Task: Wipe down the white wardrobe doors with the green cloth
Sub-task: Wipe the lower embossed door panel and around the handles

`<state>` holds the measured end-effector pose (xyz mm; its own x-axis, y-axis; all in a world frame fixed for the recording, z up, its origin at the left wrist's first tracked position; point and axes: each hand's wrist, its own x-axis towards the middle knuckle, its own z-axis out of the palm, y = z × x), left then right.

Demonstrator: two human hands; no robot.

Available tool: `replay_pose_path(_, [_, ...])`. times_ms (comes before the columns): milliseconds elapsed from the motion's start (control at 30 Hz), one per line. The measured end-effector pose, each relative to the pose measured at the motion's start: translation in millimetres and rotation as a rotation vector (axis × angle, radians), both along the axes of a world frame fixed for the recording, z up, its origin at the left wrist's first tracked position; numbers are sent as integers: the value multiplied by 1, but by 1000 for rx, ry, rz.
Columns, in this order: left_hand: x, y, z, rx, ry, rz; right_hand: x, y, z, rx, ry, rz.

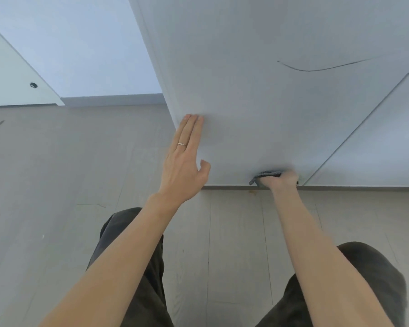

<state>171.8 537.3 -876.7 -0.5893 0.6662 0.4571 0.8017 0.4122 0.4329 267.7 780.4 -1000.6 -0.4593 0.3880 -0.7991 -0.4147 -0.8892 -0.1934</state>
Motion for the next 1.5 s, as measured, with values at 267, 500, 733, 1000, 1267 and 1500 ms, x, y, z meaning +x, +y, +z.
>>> replay_pose_path(267, [6, 5, 2, 22, -53, 3, -38, -56, 61, 100, 51, 86])
replay_pose_path(500, [0, -3, 9, 27, -87, 5, -32, -56, 9, -37, 6, 87])
replay_pose_path(733, [6, 1, 6, 53, -108, -3, -44, -87, 28, 0, 219, -7])
replay_pose_path(1000, [0, -5, 7, -20, -178, -115, -55, -101, 16, -160, 227, 64])
replay_pose_path(1267, [-5, -9, 29, 234, -189, 64, -91, -118, 58, -173, 278, 176])
replay_pose_path(1500, [-20, -9, 78, 424, -293, 121, -93, -130, 67, -215, 240, 82])
